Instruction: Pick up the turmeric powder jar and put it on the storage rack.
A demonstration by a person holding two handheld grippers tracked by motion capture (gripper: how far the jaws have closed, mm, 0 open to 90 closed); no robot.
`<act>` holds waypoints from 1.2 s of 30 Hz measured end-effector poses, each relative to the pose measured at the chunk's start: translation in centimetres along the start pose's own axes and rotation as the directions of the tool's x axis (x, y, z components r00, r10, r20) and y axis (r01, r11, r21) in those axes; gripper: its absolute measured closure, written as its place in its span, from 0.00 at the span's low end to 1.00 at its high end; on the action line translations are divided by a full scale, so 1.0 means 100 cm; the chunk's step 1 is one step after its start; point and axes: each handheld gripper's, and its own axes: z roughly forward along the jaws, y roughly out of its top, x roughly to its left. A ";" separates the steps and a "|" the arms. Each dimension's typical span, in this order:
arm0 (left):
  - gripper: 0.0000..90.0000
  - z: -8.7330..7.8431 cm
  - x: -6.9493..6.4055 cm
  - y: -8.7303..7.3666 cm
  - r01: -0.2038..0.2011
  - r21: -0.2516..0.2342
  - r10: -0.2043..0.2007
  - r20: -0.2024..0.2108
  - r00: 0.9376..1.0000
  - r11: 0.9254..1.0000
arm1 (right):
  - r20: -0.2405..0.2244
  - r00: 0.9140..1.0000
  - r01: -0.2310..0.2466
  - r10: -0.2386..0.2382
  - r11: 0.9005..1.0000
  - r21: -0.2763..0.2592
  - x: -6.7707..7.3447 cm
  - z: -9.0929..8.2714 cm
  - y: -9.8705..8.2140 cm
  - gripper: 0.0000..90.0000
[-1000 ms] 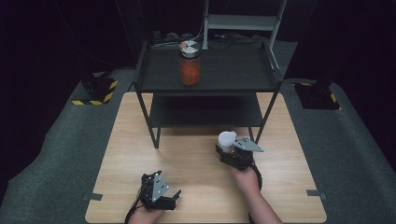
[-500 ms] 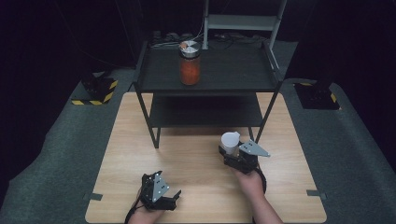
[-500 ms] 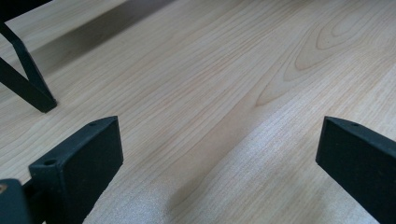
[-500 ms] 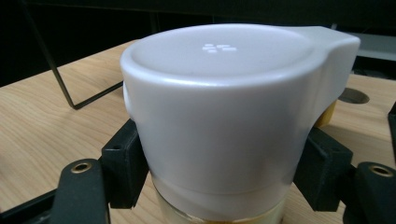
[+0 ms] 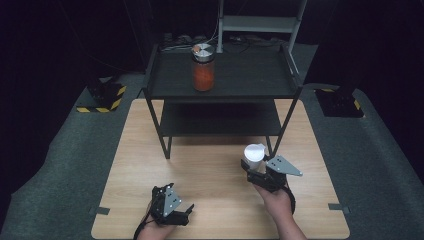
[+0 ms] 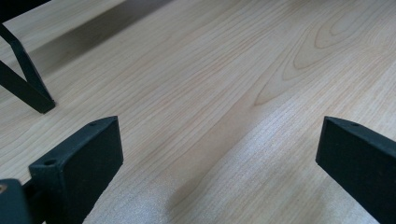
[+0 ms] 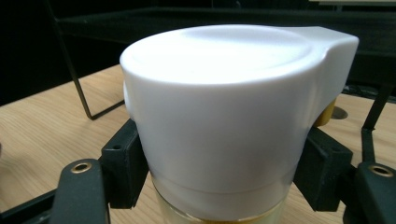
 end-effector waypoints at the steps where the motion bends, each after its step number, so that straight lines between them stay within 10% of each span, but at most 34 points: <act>1: 0.01 0.000 0.000 0.000 0.000 0.001 0.000 0.001 1.000 1.000 | 0.001 1.000 0.003 -0.003 1.000 -0.005 0.000 -0.003 0.001 0.32; 36: 0.01 0.001 -0.001 0.002 -0.007 0.008 0.007 -0.001 1.000 1.000 | -0.013 0.999 0.037 -0.040 0.985 -0.167 0.010 -0.059 0.047 0.32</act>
